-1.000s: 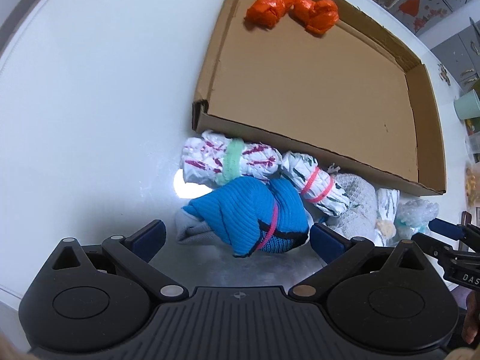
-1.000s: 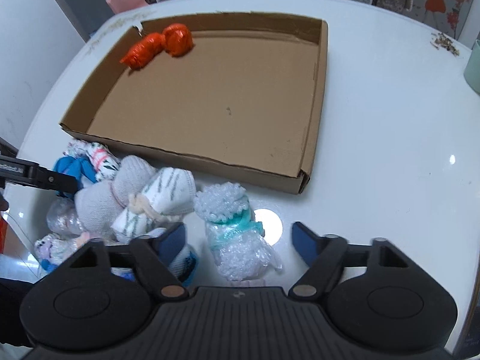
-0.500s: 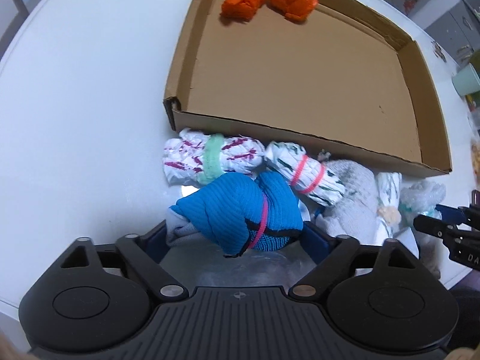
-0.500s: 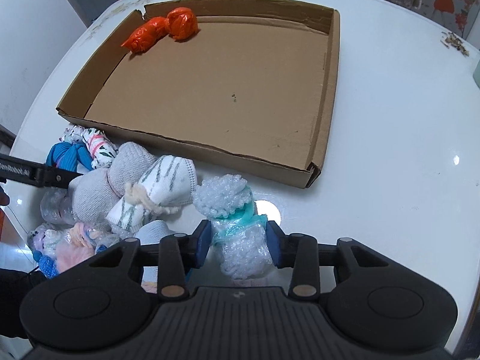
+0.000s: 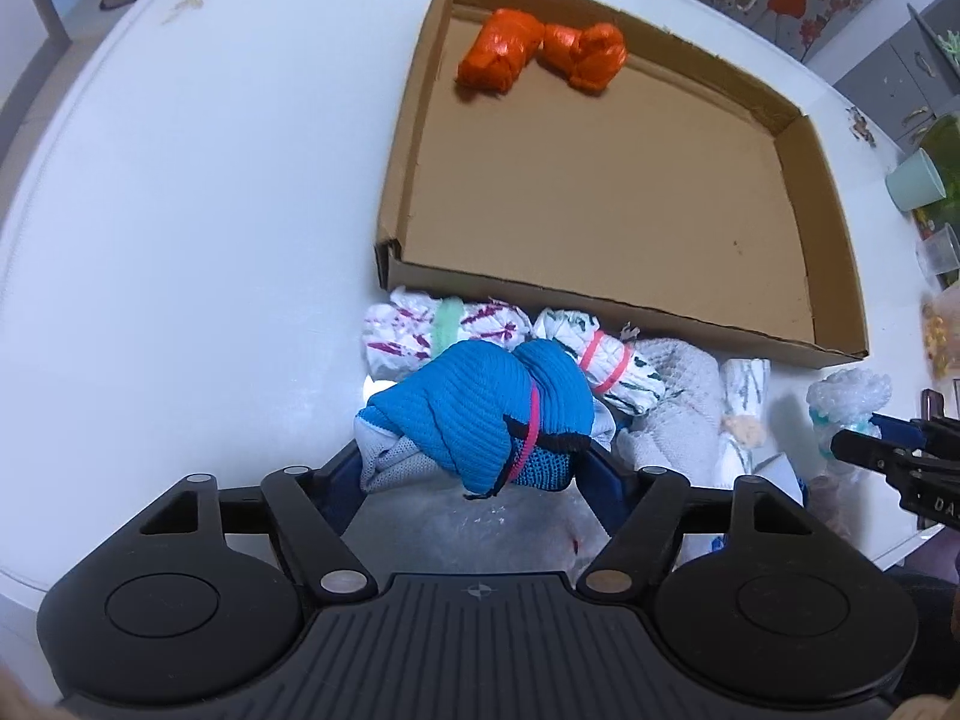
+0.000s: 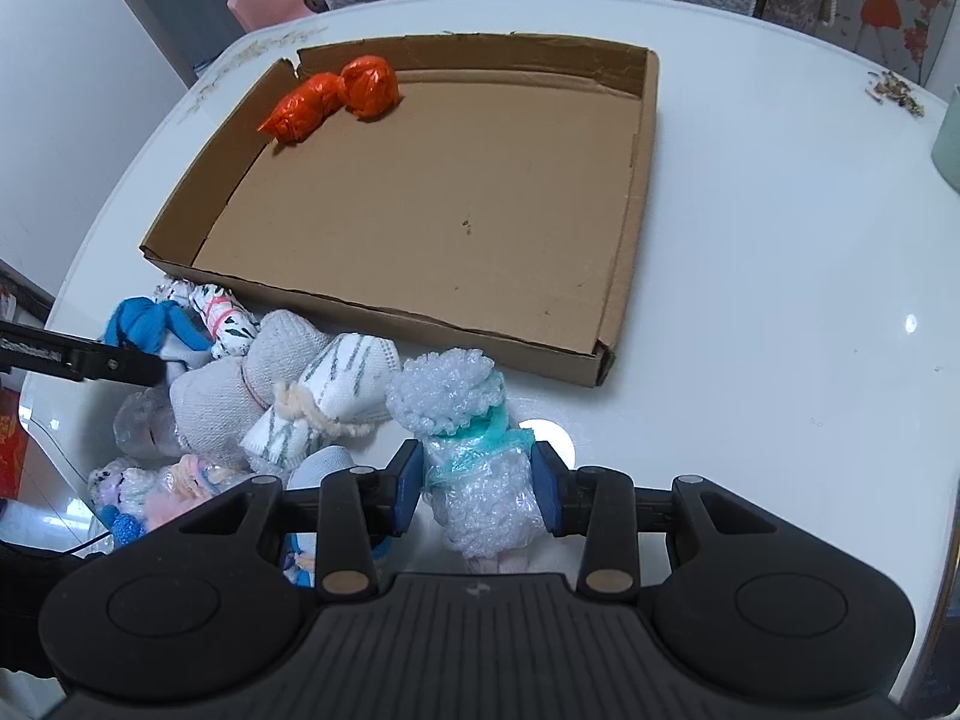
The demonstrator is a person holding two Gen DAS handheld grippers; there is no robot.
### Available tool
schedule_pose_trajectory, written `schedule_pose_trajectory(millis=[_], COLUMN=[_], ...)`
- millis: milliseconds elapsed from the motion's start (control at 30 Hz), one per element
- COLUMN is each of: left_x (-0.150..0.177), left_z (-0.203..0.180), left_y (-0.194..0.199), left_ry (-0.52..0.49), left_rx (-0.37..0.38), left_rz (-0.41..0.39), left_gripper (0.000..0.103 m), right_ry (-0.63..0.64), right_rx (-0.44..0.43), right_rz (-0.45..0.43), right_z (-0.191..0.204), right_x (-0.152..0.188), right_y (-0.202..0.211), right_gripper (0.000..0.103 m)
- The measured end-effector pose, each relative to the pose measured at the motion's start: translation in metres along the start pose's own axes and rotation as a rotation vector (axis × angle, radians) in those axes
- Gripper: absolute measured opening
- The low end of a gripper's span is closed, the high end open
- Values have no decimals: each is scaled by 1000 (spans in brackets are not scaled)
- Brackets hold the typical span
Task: Organize objects
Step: 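Carry both items over the tray and release them beside the orange bundles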
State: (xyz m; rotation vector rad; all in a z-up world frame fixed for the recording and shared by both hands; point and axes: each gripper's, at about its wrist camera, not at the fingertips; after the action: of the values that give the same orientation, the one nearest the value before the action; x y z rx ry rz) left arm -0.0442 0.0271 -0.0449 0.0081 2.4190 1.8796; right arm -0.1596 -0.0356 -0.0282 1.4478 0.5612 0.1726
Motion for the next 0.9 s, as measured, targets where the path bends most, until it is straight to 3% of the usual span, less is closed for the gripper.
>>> schedule_pose_trajectory(millis=[167, 467, 700, 900], left_x=[-1, -22, -59, -84], left_z=[-4, -26, -49, -57], left_y=[21, 65, 58, 41], left_ry=[-13, -94, -230, -375], left_rx=[6, -12, -91, -140], left_rz=[-30, -258, -348, -363], left_gripper=[77, 77, 77, 77], right_ry=[4, -26, -5, 38], right_rx=[-15, -44, -110, -141], right_rz=[-25, -152, -268, -267], right_z=[-5, -14, -1, 19], right_x=[-17, -25, -62, -107], right_y=[-2, 25, 47, 33], right_gripper=[35, 35, 35, 35])
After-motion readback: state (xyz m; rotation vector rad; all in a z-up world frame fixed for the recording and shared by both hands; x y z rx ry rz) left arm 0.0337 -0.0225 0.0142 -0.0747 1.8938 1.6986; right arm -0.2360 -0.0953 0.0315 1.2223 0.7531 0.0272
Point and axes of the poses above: each gripper's, at about its wrist camera, not at the fingertips, and y roughly against the way its jaws point, z to its left, x to its underside, and after that the axes turned 8 degrees about z, right-handed
